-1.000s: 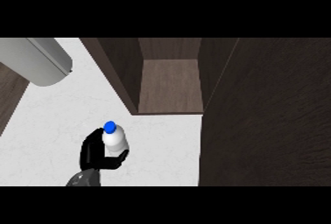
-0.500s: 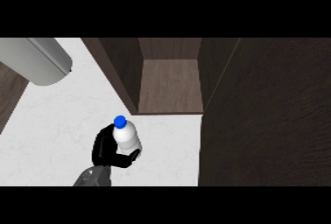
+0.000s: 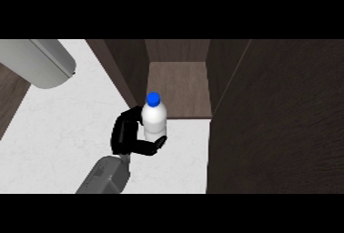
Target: Pick up the bottled water, place it into the cabinet and close the cabinet
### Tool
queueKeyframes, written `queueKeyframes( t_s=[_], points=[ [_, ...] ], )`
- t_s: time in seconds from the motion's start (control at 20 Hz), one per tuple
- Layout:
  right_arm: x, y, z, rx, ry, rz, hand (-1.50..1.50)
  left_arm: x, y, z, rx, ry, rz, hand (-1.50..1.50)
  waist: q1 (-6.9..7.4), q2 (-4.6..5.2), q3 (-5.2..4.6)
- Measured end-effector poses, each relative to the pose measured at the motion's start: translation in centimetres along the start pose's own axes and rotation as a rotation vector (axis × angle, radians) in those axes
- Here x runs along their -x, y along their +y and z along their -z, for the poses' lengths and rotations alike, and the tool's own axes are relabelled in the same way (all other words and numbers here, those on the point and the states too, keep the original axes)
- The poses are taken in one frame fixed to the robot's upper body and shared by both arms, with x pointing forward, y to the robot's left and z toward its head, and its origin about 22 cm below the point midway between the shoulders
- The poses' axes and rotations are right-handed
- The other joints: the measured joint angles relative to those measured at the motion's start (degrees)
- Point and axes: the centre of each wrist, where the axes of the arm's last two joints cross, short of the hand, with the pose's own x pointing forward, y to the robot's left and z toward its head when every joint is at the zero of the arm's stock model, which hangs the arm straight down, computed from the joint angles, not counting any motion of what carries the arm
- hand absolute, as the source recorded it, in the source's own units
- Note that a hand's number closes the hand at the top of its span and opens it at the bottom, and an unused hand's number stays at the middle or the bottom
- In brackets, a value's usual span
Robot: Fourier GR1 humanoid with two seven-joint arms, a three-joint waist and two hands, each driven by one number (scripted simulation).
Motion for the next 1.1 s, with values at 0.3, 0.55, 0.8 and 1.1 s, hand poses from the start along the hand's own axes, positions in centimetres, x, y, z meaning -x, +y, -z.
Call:
queueKeyframes(
  t_s=[0.3, 0.55, 0.8, 1.1],
  points=[
    [0.1, 0.2, 0.0, 0.003, -0.005, 0.013, -1.50, -2.5, -4.7, 3.3, 0.012, -0.017, 0.083, 1.50, -0.75, 0.15, -0.04],
    [0.0, -0.3, 0.2, 0.006, -0.018, -0.011, -1.50, -4.0, -7.6, 5.8, 0.006, -0.018, 0.158, 1.50, -1.09, 0.28, -0.04],
    [0.0, -0.7, 0.6, 0.005, -0.021, -0.022, -1.50, -5.7, -9.7, 9.3, -0.034, 0.005, 0.229, 1.50, -1.67, 0.56, -0.04],
    [0.1, -1.4, 0.5, -0.009, -0.030, -0.040, -1.50, -5.7, -9.6, 11.7, -0.095, 0.042, 0.277, 1.50, -2.65, 0.85, -0.05]
  ],
)
